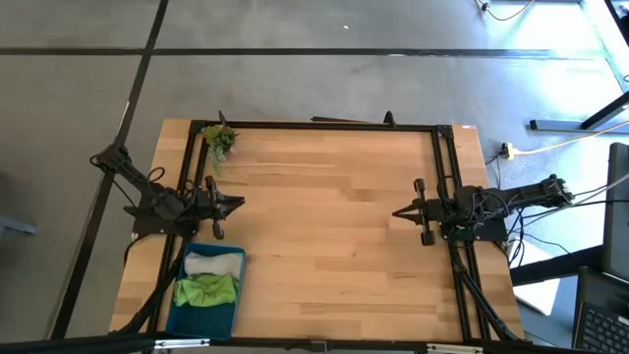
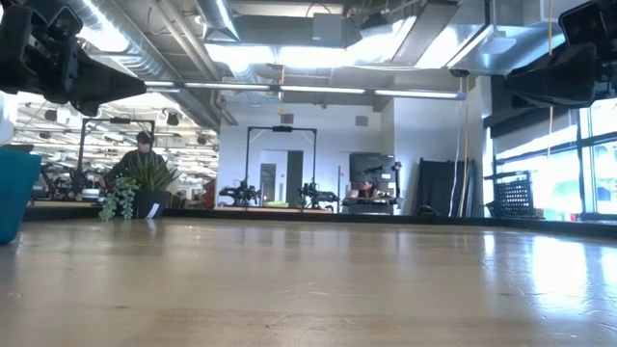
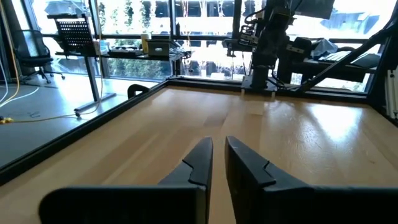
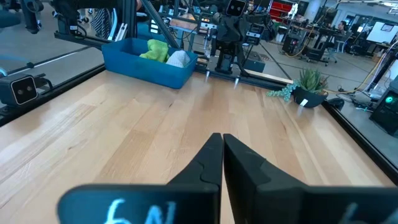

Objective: Roll microfiber towels into tight, uniform cylinder then place into a basket
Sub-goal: Return to Home Position

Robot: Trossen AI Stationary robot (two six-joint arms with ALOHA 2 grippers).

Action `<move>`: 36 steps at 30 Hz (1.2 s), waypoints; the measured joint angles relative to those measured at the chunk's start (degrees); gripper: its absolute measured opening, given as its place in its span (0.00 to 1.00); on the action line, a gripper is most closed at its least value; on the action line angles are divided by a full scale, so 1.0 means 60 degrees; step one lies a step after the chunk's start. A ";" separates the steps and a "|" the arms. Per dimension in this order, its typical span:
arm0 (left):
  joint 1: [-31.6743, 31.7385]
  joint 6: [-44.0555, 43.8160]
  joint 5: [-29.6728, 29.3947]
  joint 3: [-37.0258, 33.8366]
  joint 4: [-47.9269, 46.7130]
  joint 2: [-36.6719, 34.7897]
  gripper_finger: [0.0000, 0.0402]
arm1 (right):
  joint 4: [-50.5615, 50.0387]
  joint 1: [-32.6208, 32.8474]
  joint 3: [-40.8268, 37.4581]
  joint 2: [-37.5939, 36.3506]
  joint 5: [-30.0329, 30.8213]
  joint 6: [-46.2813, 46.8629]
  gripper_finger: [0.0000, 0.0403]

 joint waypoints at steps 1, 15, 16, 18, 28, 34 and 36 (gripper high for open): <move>-0.0003 0.0000 0.0000 0.0000 0.0000 0.0000 0.08 | 0.0000 0.0000 0.0004 0.0000 0.0000 0.0000 0.04; -0.0002 0.0004 0.0003 0.0000 0.0004 0.0000 0.07 | -0.0004 0.0000 0.0004 0.0000 0.0000 0.0000 0.04; 0.0000 0.0004 0.0003 0.0000 0.0004 0.0000 0.07 | -0.0004 0.0002 0.0002 0.0000 0.0002 0.0000 0.04; -0.0004 0.0004 0.0003 0.0000 0.0004 0.0000 0.08 | -0.0004 0.0000 0.0004 0.0000 0.0000 0.0000 0.04; -0.0003 0.0004 0.0006 0.0000 0.0005 0.0000 0.07 | -0.0004 0.0000 0.0004 0.0000 0.0000 0.0001 0.04; -0.0004 0.0004 0.0003 0.0000 0.0007 0.0000 0.06 | -0.0004 0.0000 0.0004 0.0000 0.0002 0.0002 0.04; -0.0004 0.0004 0.0007 0.0000 0.0007 0.0000 0.07 | -0.0004 0.0004 0.0002 0.0001 0.0000 0.0000 0.04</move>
